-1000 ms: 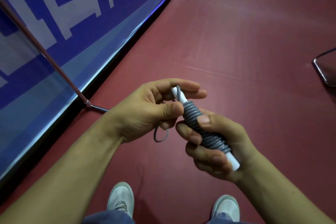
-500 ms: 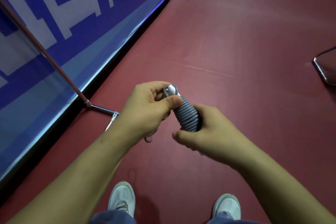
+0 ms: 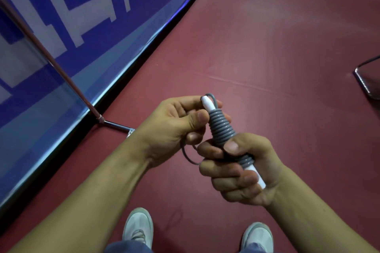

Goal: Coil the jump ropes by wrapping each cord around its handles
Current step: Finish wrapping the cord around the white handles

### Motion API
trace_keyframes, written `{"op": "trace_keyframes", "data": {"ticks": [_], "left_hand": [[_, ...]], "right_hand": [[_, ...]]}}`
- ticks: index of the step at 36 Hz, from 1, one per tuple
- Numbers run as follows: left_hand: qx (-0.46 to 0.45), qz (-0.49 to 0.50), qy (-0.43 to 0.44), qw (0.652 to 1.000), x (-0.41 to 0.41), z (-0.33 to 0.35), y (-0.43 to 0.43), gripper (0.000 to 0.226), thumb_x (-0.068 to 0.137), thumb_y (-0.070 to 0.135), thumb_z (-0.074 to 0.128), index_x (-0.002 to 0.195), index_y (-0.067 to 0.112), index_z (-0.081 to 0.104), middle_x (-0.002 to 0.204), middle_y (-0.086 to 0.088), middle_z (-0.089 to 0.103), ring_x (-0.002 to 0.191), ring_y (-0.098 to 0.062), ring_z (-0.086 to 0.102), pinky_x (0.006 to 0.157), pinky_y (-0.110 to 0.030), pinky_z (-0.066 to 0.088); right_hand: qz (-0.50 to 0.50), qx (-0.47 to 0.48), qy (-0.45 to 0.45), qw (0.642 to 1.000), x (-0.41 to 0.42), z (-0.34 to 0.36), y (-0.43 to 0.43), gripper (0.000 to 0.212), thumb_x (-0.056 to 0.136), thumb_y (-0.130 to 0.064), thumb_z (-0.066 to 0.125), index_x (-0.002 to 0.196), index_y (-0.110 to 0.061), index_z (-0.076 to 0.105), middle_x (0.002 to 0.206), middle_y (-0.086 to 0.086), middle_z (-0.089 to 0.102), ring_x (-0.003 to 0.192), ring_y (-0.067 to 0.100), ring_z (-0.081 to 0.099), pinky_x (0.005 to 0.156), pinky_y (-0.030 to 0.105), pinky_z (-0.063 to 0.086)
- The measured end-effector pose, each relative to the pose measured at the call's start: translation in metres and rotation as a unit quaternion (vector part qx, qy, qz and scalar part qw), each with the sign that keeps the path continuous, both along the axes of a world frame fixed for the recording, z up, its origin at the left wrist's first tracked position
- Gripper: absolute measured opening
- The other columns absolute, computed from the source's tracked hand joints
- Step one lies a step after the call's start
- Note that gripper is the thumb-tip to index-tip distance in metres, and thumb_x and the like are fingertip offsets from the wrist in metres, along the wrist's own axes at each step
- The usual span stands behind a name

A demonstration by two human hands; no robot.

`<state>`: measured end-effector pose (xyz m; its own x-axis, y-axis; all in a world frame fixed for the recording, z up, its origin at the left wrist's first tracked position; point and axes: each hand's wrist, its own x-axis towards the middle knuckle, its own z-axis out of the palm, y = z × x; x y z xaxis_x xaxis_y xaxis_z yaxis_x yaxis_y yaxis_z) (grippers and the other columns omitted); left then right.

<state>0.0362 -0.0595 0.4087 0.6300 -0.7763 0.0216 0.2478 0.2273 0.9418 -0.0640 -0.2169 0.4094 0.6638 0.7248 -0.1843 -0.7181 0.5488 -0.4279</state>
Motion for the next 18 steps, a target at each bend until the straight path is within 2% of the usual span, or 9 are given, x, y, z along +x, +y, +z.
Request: {"op": "trace_keyframes", "data": {"ticks": [2, 3, 5, 8, 10, 11, 12, 16, 18], "left_hand": [[0.014, 0.04, 0.01, 0.999, 0.001, -0.003, -0.001, 0.019, 0.088, 0.013, 0.069, 0.105, 0.005, 0.071, 0.094, -0.024, 0.062, 0.048, -0.007, 0.037, 0.049, -0.018, 0.033], [0.033, 0.066, 0.007, 0.997, 0.001, -0.003, -0.001, 0.017, 0.088, 0.012, 0.071, 0.103, 0.003, 0.071, 0.083, -0.019, 0.059, 0.048, -0.007, 0.037, 0.048, -0.019, 0.032], [0.086, 0.123, -0.023, 0.988, -0.001, -0.003, -0.002, 0.011, 0.088, 0.007, 0.071, 0.097, 0.0, 0.071, 0.061, -0.005, 0.05, 0.047, -0.009, 0.037, 0.046, -0.02, 0.032], [0.154, 0.177, -0.083, 0.968, -0.004, -0.005, -0.006, 0.005, 0.093, 0.003, 0.068, 0.093, 0.003, 0.073, 0.051, -0.002, 0.043, 0.045, -0.013, 0.036, 0.044, -0.023, 0.03], [0.179, 0.182, -0.124, 0.959, -0.006, -0.003, -0.007, 0.005, 0.093, 0.009, 0.069, 0.093, 0.007, 0.074, 0.051, -0.003, 0.045, 0.043, -0.012, 0.035, 0.042, -0.021, 0.031], [0.175, 0.177, -0.135, 0.959, -0.007, -0.002, -0.006, 0.006, 0.092, 0.011, 0.071, 0.093, 0.006, 0.074, 0.051, -0.003, 0.045, 0.044, -0.012, 0.036, 0.043, -0.021, 0.032], [0.161, 0.17, -0.137, 0.963, -0.007, -0.001, -0.005, 0.009, 0.091, 0.013, 0.073, 0.094, 0.005, 0.074, 0.053, -0.003, 0.047, 0.045, -0.012, 0.037, 0.044, -0.021, 0.033], [0.085, 0.111, -0.111, 0.984, -0.006, 0.002, 0.002, 0.031, 0.086, 0.022, 0.073, 0.106, -0.001, 0.072, 0.066, -0.012, 0.052, 0.052, -0.016, 0.039, 0.05, -0.025, 0.037], [0.052, 0.05, -0.076, 0.994, -0.006, 0.003, 0.003, 0.036, 0.086, 0.026, 0.074, 0.114, 0.002, 0.072, 0.09, -0.017, 0.068, 0.055, -0.016, 0.04, 0.054, -0.026, 0.038]], "right_hand": [[-0.067, -0.14, -0.011, 0.988, 0.001, 0.003, 0.002, 0.025, 0.076, -0.02, 0.072, 0.091, -0.008, 0.056, 0.066, 0.01, 0.048, 0.046, 0.015, 0.047, 0.044, 0.024, 0.046], [-0.121, -0.238, -0.031, 0.963, 0.001, 0.003, 0.002, 0.025, 0.076, -0.019, 0.072, 0.092, -0.007, 0.058, 0.069, 0.016, 0.053, 0.051, 0.021, 0.054, 0.05, 0.03, 0.051], [-0.206, -0.413, -0.089, 0.883, 0.004, 0.004, 0.007, 0.018, 0.087, -0.013, 0.07, 0.097, -0.003, 0.059, 0.076, 0.023, 0.062, 0.061, 0.03, 0.062, 0.058, 0.038, 0.055], [-0.266, -0.548, -0.152, 0.778, 0.006, -0.001, 0.019, 0.01, 0.091, -0.006, 0.066, 0.099, -0.004, 0.06, 0.076, 0.018, 0.067, 0.06, 0.024, 0.065, 0.061, 0.042, 0.053], [-0.29, -0.586, -0.161, 0.739, 0.005, -0.001, 0.024, 0.015, 0.085, -0.007, 0.071, 0.089, -0.003, 0.057, 0.065, 0.012, 0.059, 0.05, 0.022, 0.06, 0.053, 0.04, 0.049], [-0.293, -0.58, -0.16, 0.743, 0.003, 0.001, 0.025, 0.017, 0.084, -0.007, 0.073, 0.083, -0.002, 0.056, 0.06, 0.011, 0.055, 0.045, 0.023, 0.055, 0.049, 0.038, 0.047], [-0.289, -0.556, -0.157, 0.764, 0.002, 0.004, 0.024, 0.018, 0.085, -0.007, 0.073, 0.078, -0.004, 0.057, 0.057, 0.012, 0.051, 0.042, 0.024, 0.049, 0.046, 0.036, 0.044], [-0.224, -0.416, -0.127, 0.872, -0.003, 0.017, 0.016, 0.035, 0.091, -0.007, 0.068, 0.061, -0.024, 0.065, 0.055, 0.012, 0.041, 0.037, 0.017, 0.034, 0.043, 0.024, 0.034], [-0.19, -0.342, -0.114, 0.913, -0.004, 0.022, 0.013, 0.031, 0.087, -0.01, 0.066, 0.061, -0.028, 0.069, 0.052, 0.006, 0.038, 0.033, 0.013, 0.031, 0.042, 0.018, 0.032]]}}
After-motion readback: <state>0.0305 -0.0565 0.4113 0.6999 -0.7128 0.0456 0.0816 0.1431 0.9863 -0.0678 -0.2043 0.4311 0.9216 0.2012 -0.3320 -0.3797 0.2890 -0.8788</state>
